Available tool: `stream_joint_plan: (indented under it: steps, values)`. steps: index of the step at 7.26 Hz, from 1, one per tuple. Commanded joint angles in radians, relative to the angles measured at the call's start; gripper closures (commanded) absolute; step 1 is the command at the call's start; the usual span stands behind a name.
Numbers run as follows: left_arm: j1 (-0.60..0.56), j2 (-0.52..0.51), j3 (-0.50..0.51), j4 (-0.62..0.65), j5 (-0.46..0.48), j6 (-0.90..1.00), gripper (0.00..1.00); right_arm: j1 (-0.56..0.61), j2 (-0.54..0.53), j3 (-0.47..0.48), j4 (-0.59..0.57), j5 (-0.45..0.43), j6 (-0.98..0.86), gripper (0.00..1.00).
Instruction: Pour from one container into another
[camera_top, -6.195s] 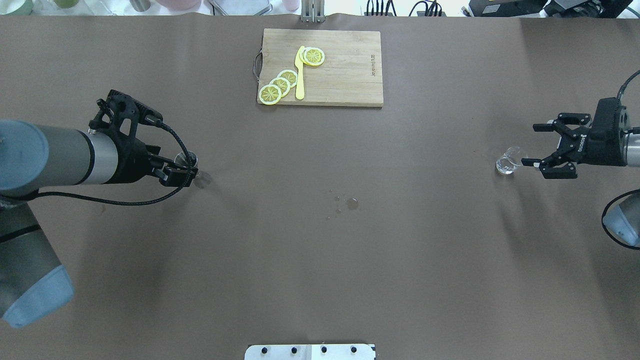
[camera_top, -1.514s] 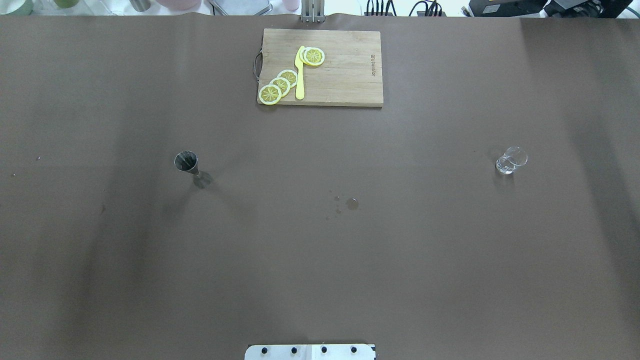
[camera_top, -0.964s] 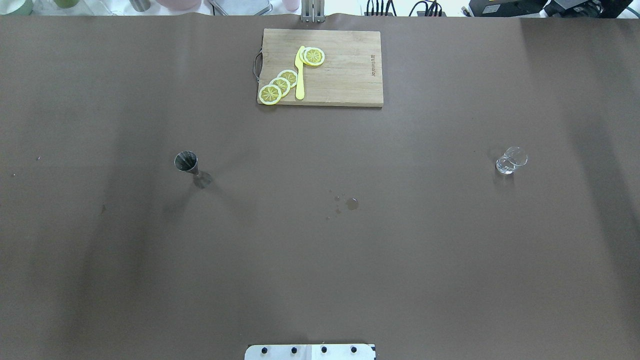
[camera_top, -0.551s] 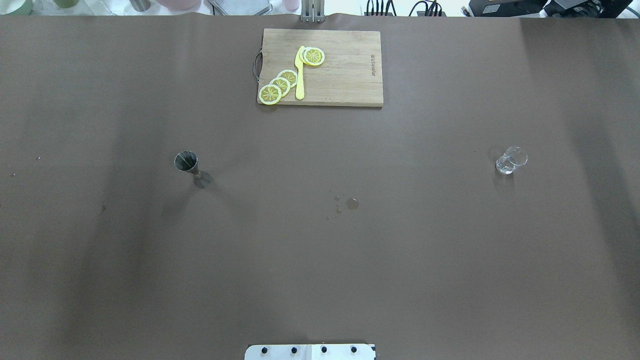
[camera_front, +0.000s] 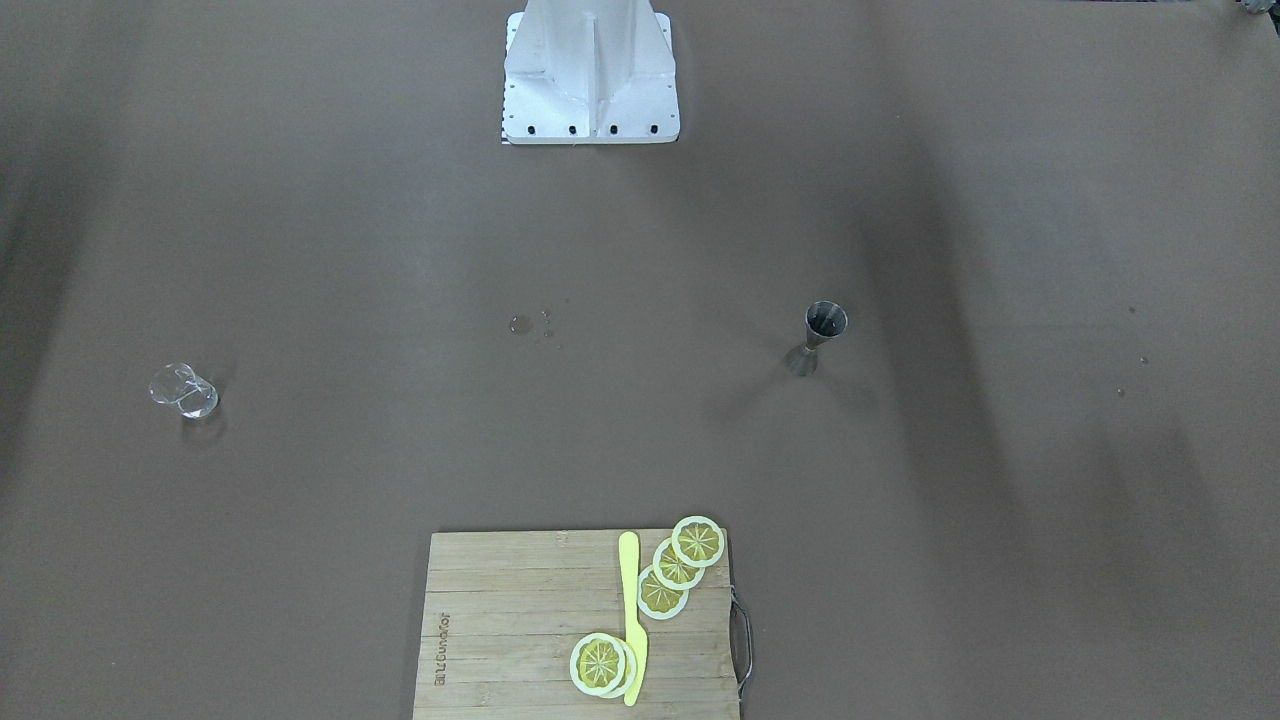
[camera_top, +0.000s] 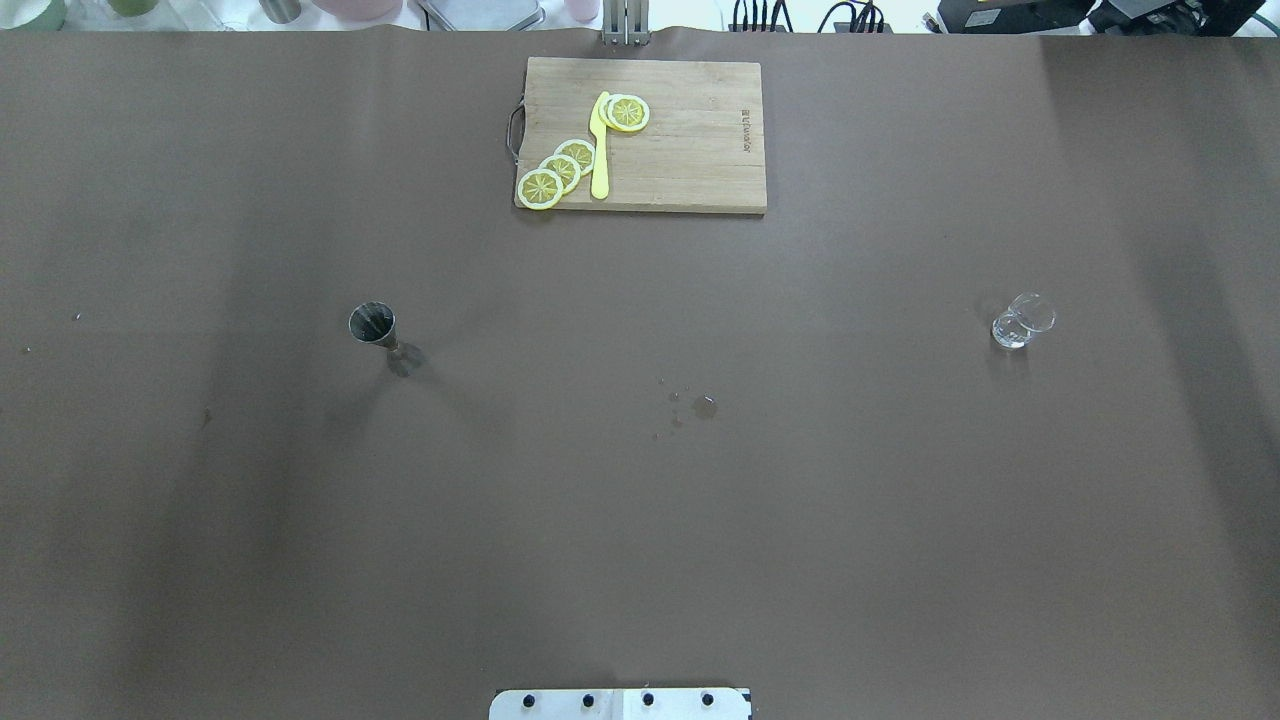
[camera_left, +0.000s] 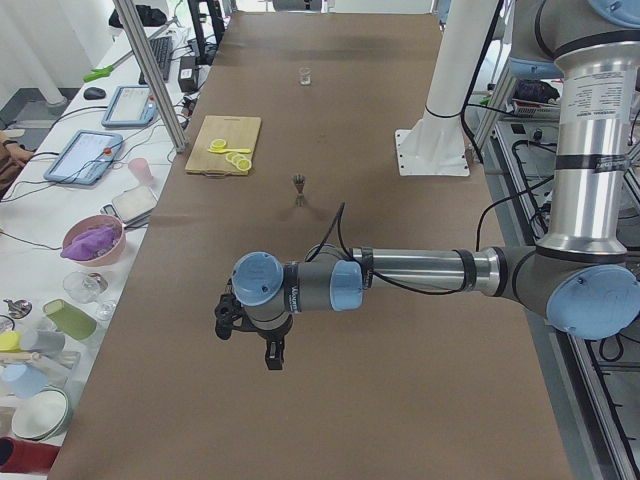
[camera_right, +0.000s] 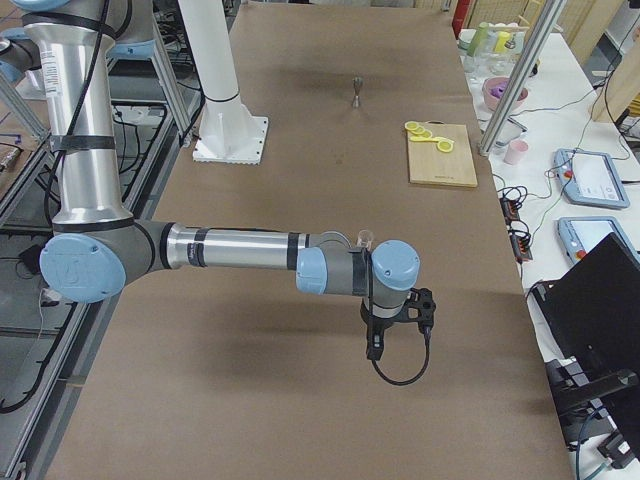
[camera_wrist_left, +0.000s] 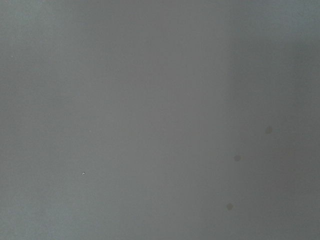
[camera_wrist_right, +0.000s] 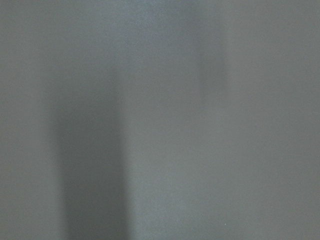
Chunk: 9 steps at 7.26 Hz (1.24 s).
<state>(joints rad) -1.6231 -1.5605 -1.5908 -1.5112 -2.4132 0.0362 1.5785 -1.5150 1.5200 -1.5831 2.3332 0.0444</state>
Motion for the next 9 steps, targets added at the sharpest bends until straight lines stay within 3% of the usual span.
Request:
stream_joint_plan:
  steps: [1, 9]
  values:
    - [0.0, 0.002, 0.002, 0.002, 0.0, -0.001, 0.02, 0.0, 0.001, 0.0, 0.0, 0.0, 0.0, 0.0]
    - [0.0, 0.002, 0.005, 0.002, 0.0, -0.001, 0.02, 0.015, -0.002, 0.0, 0.0, 0.0, -0.001, 0.0]
